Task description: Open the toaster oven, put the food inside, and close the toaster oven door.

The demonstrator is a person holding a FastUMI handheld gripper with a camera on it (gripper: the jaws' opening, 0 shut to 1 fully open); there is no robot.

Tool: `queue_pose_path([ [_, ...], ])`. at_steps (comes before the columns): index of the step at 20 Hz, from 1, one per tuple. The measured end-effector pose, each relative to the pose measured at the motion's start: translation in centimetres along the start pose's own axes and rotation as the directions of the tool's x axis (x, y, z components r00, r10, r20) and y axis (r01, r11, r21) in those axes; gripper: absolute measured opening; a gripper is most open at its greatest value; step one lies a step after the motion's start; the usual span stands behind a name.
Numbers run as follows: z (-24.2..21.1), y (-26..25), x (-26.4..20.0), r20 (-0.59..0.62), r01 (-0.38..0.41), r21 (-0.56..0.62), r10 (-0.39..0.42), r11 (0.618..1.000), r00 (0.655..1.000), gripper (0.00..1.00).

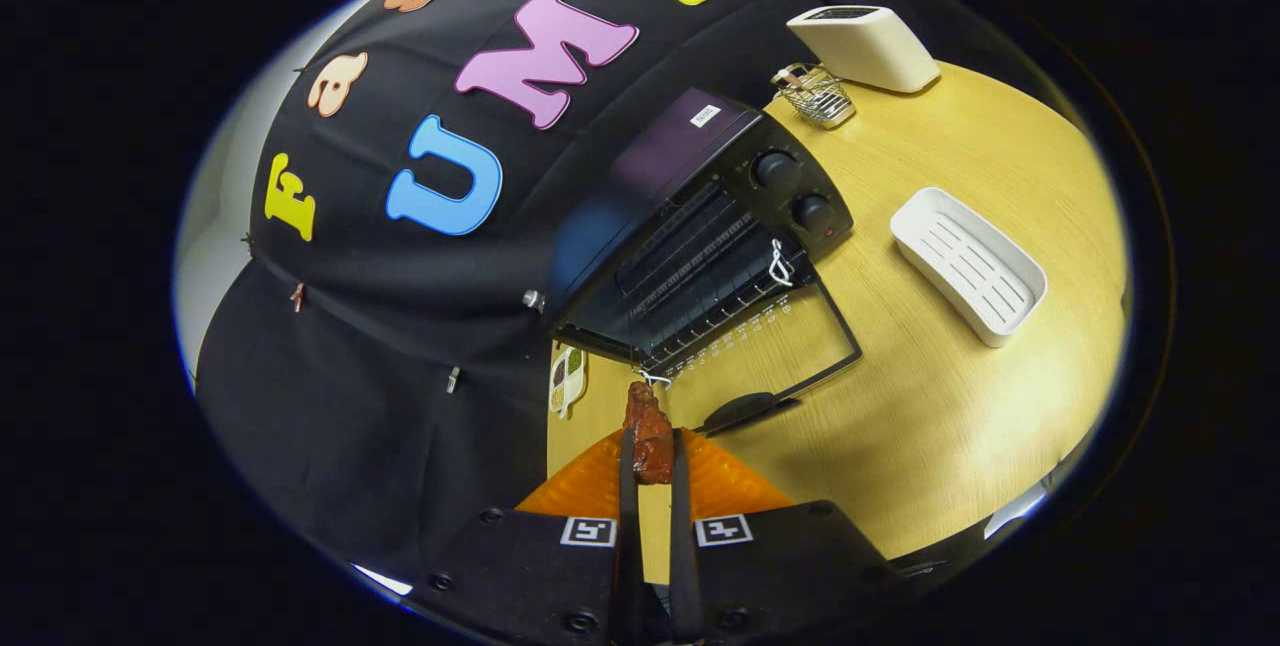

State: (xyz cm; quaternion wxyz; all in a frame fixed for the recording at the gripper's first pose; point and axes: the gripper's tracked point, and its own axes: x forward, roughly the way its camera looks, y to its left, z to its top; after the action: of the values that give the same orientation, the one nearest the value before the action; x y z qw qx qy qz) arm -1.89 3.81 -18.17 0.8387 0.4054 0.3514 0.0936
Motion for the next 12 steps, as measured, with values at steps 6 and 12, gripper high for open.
queue_pose_path([
  [6, 0.5, 0.3, 2.8, 0.010, -0.007, 0.007, 0.007, 1.000, 1.000, 0.14],
  [12, 0.8, -0.4, 6.5, 0.035, 0.004, -0.001, -0.004, 1.000, 0.999, 0.14],
])
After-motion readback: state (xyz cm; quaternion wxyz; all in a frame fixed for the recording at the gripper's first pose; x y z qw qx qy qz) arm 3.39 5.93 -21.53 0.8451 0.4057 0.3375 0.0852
